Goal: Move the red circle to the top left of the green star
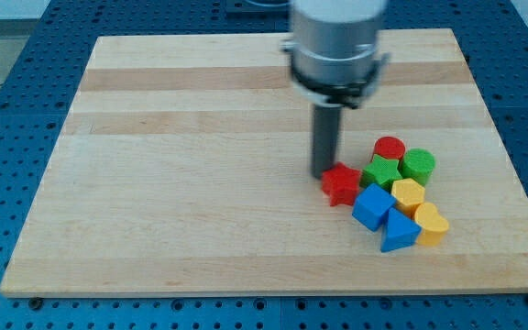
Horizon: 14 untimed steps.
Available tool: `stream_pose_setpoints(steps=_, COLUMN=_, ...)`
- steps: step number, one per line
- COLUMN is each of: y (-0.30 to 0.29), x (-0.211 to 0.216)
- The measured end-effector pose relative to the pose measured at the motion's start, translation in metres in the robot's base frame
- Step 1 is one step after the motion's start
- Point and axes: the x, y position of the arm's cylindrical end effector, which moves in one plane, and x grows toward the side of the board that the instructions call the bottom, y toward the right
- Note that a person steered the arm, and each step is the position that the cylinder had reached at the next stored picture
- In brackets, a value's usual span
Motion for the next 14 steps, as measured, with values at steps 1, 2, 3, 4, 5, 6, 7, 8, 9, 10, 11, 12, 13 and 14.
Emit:
stream_pose_setpoints(steps=1, y=0.034, x=0.000)
stream_pose_setpoints(steps=2, y=0.043, x=0.000)
stream_pose_setpoints(steps=3, y=0.012, x=-0.018)
stream_pose_setpoints(steps=4, y=0.037, x=-0.055)
stream_pose_setpoints(steps=5, y=0.102, x=-0.083)
stream_pose_setpoints(steps=6, y=0.093, x=-0.064)
stream_pose_setpoints(steps=7, y=0.062, x=-0.046)
stream_pose_setpoints(steps=8, y=0.024, x=-0.038)
stream_pose_setpoints(steps=9, y=0.026, x=-0.044)
stream_pose_setpoints(steps=10, y=0.086, x=-0.063)
stream_pose_setpoints(steps=11, y=0.081, x=-0.060)
stream_pose_setpoints(steps=12, y=0.038, x=-0.060)
stream_pose_setpoints(steps=13, y=0.052, x=-0.036)
stream_pose_setpoints(steps=14, y=0.087, x=-0.023)
